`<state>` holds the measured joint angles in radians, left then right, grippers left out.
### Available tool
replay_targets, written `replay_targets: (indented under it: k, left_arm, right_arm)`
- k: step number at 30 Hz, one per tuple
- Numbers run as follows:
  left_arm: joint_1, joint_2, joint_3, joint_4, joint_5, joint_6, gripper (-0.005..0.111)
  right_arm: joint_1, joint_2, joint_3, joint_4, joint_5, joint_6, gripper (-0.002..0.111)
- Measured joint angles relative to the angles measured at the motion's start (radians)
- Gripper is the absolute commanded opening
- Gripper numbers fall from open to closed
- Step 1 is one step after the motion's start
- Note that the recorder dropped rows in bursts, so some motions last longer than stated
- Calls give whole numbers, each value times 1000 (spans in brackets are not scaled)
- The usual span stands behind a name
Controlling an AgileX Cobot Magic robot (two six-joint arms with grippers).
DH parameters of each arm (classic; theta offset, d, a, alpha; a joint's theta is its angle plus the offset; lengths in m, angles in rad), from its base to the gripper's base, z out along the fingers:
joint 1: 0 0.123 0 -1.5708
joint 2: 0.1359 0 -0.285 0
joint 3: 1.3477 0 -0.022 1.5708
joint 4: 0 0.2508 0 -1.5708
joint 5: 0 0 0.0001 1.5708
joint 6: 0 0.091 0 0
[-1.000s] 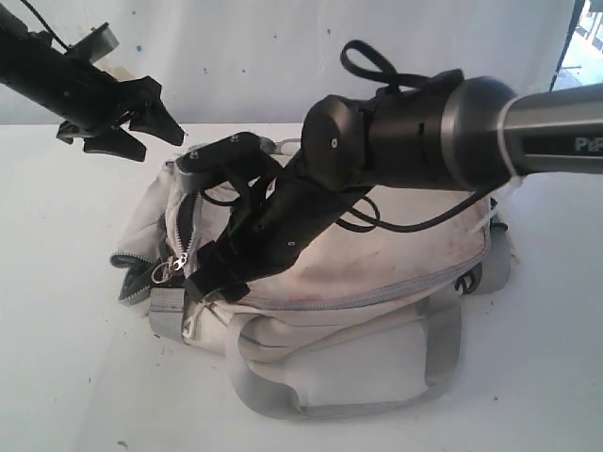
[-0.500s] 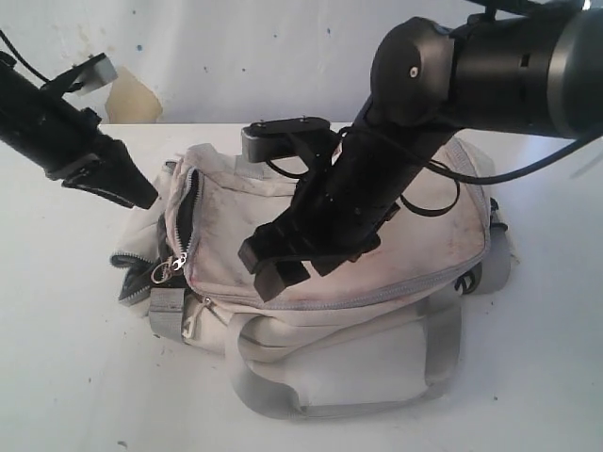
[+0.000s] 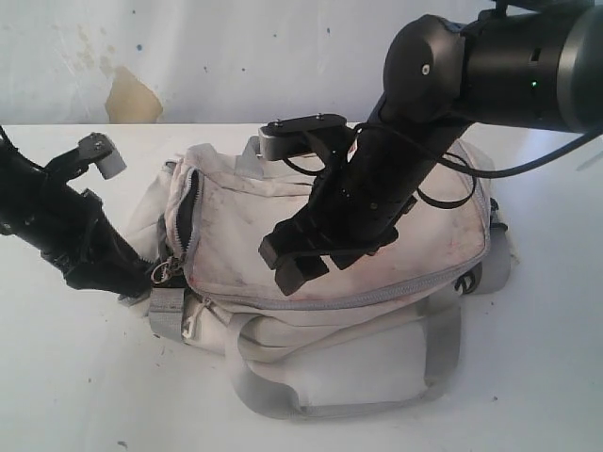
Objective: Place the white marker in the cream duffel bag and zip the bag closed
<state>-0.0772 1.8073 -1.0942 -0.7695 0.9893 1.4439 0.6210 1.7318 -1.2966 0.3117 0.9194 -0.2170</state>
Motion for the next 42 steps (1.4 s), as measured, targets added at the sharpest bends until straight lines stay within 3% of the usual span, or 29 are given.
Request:
replay_targets:
  k: [4,7,9,15,31,33,36,42]
  left_arm:
    - [-2,0,30,-111,-92,66,70]
    - [-2,0,30,-167,-143,-45,70]
    - [-2,6,30,-182,-158,-208,70]
    - [-2,63,32,-184,-123,-301,70]
    - [-2,88,34,-339,35,-167,70]
    - [-2,77,34,-269,36,-169,69]
    - [-2,40,34,-120,36,-219,57]
    - [-2,-41,34,-66,58,-233,56]
  right_arm:
    - [0,0,0,-2,0,0,66]
    - [0,0,0,-2,0,0,66]
    - [0,0,0,-2,0,0,66]
    - [0,0,0,-2,0,0,66]
    - [0,0,0,-4,4,-2,66]
    - [0,0,0,-4,4,-2,66]
    - [0,0,0,-5,4,-2,66]
    - [0,0,0,-7,4,-2,66]
